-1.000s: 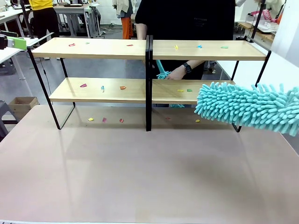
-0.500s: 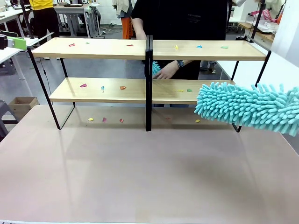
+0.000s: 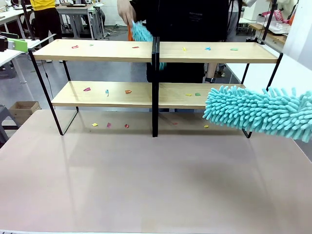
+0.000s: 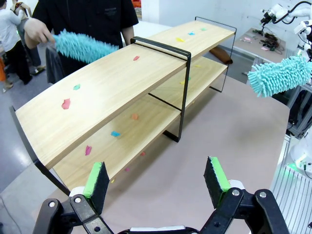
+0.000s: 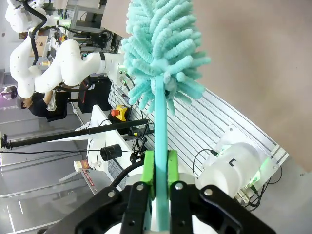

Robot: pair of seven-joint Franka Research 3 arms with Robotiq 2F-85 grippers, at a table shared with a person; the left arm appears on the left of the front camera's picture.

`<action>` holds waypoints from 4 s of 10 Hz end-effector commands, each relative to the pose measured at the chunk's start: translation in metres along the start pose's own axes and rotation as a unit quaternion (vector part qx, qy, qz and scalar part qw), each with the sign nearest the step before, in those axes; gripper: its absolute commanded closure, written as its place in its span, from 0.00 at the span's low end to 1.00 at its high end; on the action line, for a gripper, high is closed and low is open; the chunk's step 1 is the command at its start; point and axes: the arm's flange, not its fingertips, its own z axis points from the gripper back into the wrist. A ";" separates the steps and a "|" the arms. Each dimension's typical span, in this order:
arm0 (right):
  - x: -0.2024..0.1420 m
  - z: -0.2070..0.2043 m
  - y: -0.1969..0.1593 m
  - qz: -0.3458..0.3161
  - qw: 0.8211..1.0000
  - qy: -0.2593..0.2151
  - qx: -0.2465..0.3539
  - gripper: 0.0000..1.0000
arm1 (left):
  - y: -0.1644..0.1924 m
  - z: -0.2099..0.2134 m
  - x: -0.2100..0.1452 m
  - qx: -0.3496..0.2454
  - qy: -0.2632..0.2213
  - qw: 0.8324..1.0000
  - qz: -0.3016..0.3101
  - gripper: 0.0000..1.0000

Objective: Clean the shelves.
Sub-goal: Clean a randomly selected level of the Shelf with the Duster.

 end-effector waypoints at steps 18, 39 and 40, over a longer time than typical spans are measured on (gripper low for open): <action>-0.103 0.069 0.007 -0.019 0.993 -0.107 -0.042 0.88 | 0.001 -0.002 -0.001 -0.002 0.001 1.000 0.001 0.00; 0.193 -0.107 0.130 0.061 0.935 -0.184 -0.297 0.88 | 0.001 -0.002 -0.001 -0.002 0.001 1.000 0.001 0.00; 0.186 -0.100 0.124 0.045 0.927 -0.190 -0.320 0.88 | 0.001 -0.002 -0.001 -0.002 0.001 1.000 0.001 0.00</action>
